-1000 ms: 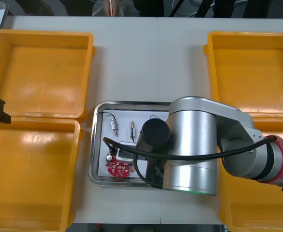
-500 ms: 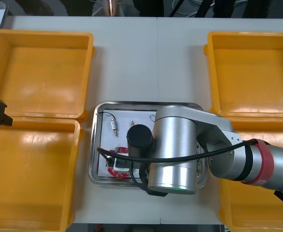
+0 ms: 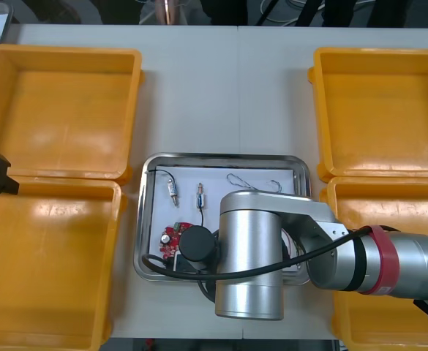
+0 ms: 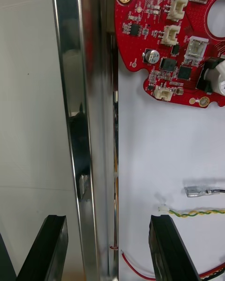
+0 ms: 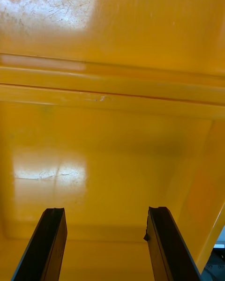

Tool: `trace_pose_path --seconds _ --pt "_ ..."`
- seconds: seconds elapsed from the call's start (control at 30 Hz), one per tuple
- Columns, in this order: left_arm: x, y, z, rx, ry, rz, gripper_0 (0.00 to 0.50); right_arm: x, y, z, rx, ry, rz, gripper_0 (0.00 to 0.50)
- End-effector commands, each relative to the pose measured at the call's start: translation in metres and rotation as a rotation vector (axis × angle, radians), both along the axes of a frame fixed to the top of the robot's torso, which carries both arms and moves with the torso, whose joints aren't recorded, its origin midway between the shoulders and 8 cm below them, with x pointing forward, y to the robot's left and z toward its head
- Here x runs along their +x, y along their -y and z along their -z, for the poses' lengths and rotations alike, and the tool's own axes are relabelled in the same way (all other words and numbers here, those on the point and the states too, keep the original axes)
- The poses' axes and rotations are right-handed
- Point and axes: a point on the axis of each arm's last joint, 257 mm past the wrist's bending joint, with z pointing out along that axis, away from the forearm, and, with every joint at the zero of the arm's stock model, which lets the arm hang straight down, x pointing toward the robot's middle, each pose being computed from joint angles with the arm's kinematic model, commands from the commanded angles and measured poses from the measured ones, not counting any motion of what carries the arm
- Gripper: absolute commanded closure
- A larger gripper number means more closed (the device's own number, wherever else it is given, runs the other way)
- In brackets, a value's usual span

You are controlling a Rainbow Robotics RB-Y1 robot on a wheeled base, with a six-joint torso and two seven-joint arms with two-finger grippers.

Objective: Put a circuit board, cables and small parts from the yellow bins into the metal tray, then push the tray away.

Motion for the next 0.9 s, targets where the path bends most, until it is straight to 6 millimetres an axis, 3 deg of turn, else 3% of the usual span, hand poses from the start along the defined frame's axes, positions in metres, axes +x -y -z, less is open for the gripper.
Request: trace_pose_path --seconds 0.03,0.9 --pt "-0.006 -0.016 -0.012 0.103 0.011 0.115 0.000 -0.008 -0.025 0.000 0.033 0.004 -0.035 0.000" --pt "-0.006 -0.019 -0.012 0.118 0.013 0.122 0.000 -0.016 -0.025 0.019 0.041 -0.006 -0.008 0.000"
